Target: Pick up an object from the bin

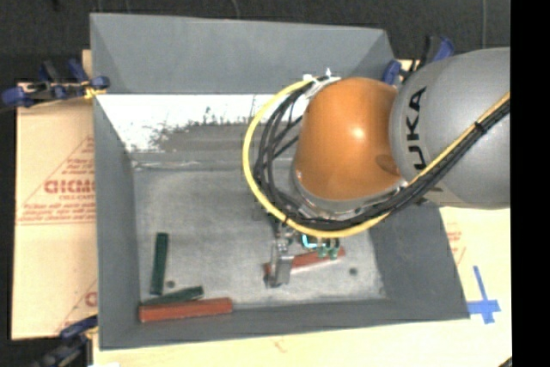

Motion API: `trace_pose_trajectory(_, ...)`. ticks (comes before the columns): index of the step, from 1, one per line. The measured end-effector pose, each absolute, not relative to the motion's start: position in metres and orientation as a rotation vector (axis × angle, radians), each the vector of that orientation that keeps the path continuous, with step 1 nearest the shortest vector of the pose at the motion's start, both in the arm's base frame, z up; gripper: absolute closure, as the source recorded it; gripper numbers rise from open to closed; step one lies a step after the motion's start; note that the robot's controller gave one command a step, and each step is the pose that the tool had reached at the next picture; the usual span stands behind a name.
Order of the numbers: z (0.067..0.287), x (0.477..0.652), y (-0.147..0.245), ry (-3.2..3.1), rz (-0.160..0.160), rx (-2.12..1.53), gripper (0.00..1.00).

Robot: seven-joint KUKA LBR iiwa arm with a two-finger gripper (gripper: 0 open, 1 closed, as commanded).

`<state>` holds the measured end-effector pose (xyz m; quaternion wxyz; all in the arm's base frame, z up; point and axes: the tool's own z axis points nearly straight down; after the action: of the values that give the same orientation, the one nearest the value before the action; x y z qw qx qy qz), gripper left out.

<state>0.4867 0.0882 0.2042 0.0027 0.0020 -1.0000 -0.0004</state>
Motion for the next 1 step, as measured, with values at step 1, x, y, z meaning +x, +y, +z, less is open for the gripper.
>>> trace_pose_trajectory(1, 0.2077, 0.4885, 0.0879, -3.144, -0.003, 0.002, 0.0)
